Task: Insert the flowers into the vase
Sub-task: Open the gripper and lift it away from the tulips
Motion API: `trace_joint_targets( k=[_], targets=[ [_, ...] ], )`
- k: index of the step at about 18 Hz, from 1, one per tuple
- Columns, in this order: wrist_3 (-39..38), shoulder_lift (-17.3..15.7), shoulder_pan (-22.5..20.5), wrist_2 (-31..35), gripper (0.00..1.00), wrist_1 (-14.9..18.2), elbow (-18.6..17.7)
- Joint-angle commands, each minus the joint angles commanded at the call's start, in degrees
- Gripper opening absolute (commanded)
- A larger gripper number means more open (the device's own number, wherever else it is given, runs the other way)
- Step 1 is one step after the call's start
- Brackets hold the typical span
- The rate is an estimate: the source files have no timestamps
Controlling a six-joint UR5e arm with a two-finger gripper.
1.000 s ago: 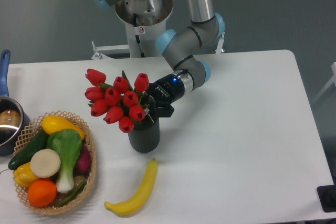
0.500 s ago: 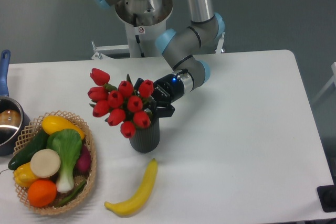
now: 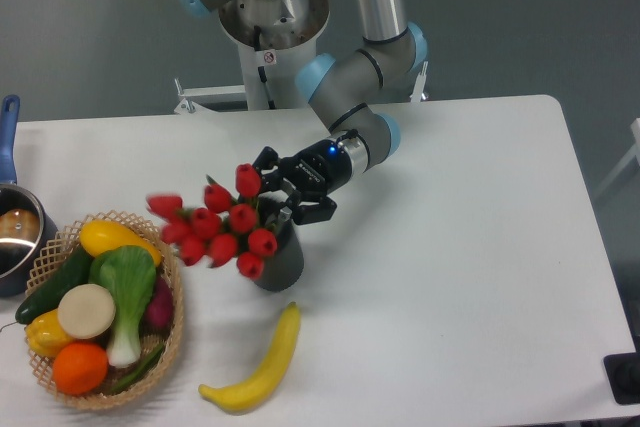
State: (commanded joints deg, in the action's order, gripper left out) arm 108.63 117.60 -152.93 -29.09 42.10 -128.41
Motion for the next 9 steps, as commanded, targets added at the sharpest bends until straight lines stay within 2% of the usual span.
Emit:
trace_joint_targets(
  k=[5,6,8,9],
  targets=[
    [-0.6,-0.1,-1.2,0.2,0.50,0.1,-0.1],
    [-0.6,-0.2,-1.4,0.3,0.54,0.1,-0.3],
    [-0.3,-1.6,-2.5,0.6,0.90,0.0,-0.5],
    [-0.7,-2.7,-3.5,0.8,0.99,0.1,-0.8]
  ],
)
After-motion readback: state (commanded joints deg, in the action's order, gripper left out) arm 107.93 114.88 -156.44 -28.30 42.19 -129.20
